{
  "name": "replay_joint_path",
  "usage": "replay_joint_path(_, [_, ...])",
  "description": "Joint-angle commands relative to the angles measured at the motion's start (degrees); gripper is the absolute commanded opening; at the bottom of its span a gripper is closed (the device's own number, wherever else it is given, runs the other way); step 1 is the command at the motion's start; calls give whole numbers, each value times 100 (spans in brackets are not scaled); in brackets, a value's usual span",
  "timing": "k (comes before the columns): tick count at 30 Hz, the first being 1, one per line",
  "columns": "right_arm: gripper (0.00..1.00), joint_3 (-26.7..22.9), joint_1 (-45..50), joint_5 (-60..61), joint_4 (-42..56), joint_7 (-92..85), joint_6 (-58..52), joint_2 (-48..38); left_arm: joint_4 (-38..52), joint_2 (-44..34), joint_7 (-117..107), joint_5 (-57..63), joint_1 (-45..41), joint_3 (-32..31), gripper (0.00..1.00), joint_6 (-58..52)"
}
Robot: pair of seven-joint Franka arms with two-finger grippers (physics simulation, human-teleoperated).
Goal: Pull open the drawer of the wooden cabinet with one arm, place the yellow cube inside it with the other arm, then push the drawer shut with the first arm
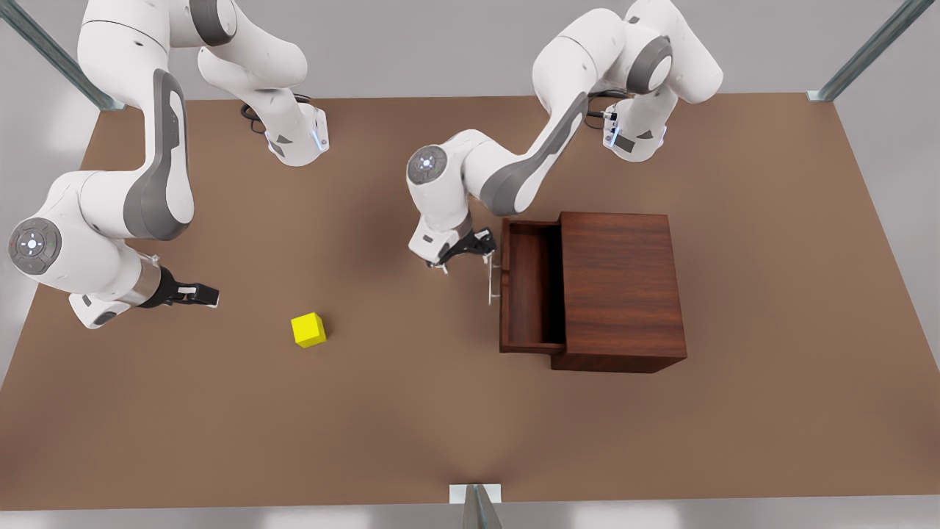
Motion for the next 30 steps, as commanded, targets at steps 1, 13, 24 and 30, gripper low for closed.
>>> replay_joint_path(1, [100, 0, 0, 7, 2, 4, -2, -6, 81, -521, -67, -148, 83, 20, 100, -1817])
replay_joint_path(13, [100, 44, 607, 332, -86, 3687, 516, 723, -4763, -4187, 4686, -1115, 5576, -2221, 100, 767])
replay_joint_path(24, [100, 18, 325, 956, -1132, 4996, 2213, 741, -4419, -4001, 5198, -667, 5620, -2169, 100, 10])
replay_joint_path(30, [100, 27, 352, 947, -1474, 5743, 2880, 767, -4428, -3993, 5242, -667, 5620, -2160, 100, -192])
